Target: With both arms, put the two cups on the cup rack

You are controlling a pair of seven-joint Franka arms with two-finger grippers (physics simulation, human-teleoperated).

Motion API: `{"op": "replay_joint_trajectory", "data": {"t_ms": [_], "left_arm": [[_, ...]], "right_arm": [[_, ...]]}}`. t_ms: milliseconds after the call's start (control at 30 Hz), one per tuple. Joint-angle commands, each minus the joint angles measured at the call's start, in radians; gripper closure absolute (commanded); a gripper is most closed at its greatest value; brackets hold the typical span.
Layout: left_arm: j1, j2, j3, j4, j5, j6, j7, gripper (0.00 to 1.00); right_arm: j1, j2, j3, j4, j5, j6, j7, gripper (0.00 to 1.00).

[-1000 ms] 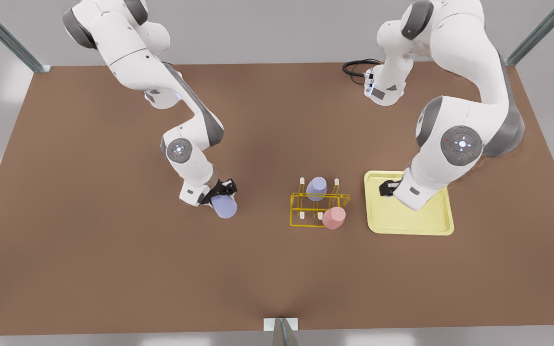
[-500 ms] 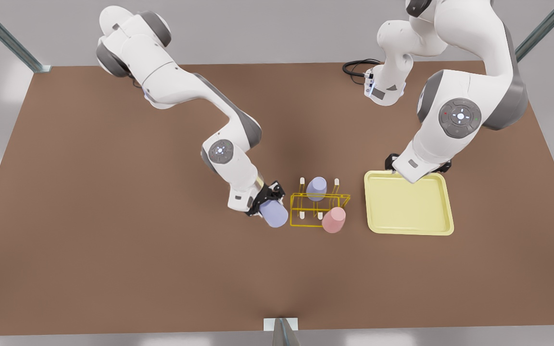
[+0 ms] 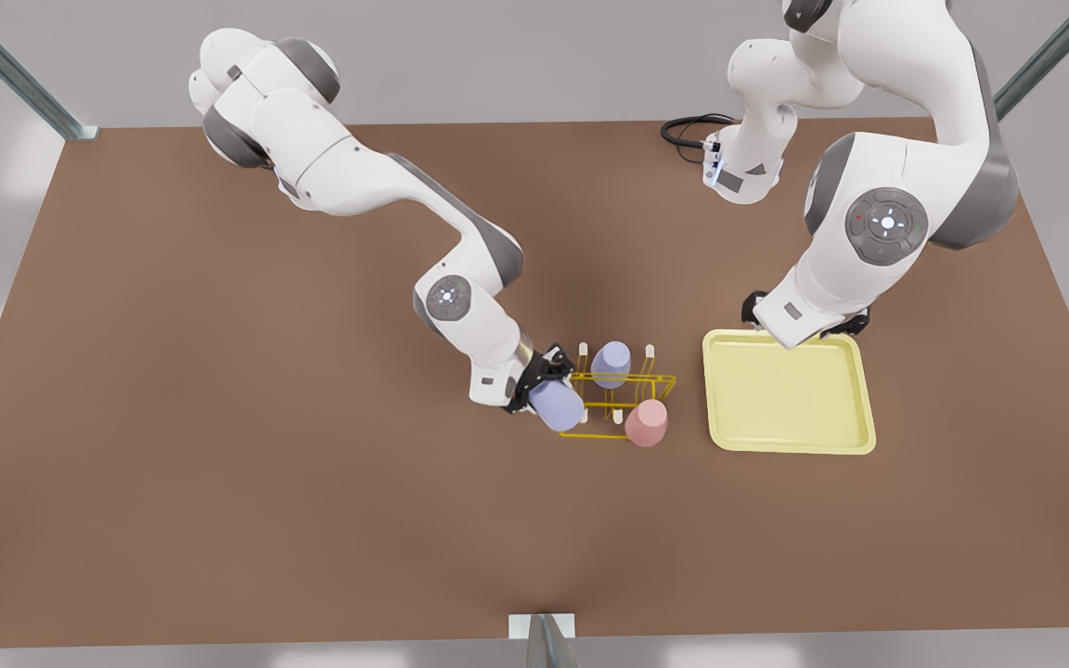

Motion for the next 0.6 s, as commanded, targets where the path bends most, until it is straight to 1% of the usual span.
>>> {"op": "replay_joint_trajectory", "data": {"t_ms": [0, 100, 267, 567], "left_arm": [[0.0, -0.001, 0.0, 0.0, 0.002, -0.003, 0.054, 0.0], [-0.001, -0.001, 0.0, 0.0, 0.002, -0.002, 0.054, 0.0], [-0.001, 0.0, 0.0, 0.0, 0.002, -0.002, 0.054, 0.0], [-0.006, 0.0, -0.003, 0.005, 0.002, -0.003, 0.054, 0.0]], "right_arm": [[-0.001, -0.001, 0.002, 0.002, -0.002, 0.017, -0.043, 0.16], [0.001, 0.007, 0.012, 0.005, -0.002, 0.033, -0.055, 0.16], [0.005, 0.057, 0.012, 0.072, -0.002, 0.033, -0.055, 0.16], [0.021, 0.1, 0.013, 0.105, -0.005, 0.033, -0.072, 0.16]]}}
